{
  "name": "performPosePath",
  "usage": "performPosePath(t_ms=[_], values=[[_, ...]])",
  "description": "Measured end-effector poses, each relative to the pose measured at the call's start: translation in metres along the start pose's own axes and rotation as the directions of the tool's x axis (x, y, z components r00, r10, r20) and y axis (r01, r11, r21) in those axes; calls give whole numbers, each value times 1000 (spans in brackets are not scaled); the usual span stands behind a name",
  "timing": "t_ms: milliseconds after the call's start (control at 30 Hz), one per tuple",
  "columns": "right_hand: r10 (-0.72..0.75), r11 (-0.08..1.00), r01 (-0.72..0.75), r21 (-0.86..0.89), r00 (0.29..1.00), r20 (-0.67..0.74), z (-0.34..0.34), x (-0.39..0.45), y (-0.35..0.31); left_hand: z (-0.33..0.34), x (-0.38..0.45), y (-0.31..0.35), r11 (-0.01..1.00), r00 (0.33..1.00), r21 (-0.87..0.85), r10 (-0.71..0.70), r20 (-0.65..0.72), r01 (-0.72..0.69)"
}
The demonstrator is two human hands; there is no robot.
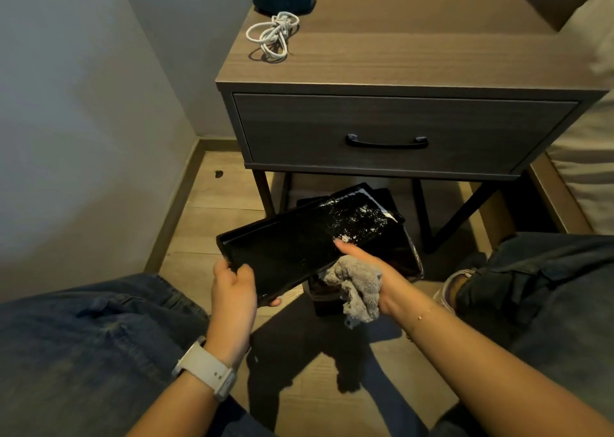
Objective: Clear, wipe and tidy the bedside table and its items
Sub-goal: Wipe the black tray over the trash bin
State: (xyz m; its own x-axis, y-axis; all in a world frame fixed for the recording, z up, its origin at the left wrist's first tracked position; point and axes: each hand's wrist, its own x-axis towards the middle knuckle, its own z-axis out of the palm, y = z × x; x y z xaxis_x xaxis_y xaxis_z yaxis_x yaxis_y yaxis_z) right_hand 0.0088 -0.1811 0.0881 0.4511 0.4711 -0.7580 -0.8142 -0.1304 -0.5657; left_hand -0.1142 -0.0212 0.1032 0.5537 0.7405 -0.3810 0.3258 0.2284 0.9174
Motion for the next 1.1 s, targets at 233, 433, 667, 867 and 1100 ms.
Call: performPosePath(t_ms=[233,433,667,867,1100], values=[[-52,995,44,-94,996,-79,-12,-3,2,-9,-8,21,978,989,182,-116,92,98],[-25,959,-5,-284,995,-101,-26,-12,1,-7,39,70,499,942,832,-86,325,-242],[78,880,-101,-464,995,-68,-40,-23,-17,50,41,65,679,725,696,-356,590,-234],[-11,836,-28,-548,998,-67,-45,-25,-23,56,48,20,805,851,578,-204,484,-136],[-616,269,215,-939,787,3,-65,-66,-52,59,47,4,701,864,655,-109,491,-284]])
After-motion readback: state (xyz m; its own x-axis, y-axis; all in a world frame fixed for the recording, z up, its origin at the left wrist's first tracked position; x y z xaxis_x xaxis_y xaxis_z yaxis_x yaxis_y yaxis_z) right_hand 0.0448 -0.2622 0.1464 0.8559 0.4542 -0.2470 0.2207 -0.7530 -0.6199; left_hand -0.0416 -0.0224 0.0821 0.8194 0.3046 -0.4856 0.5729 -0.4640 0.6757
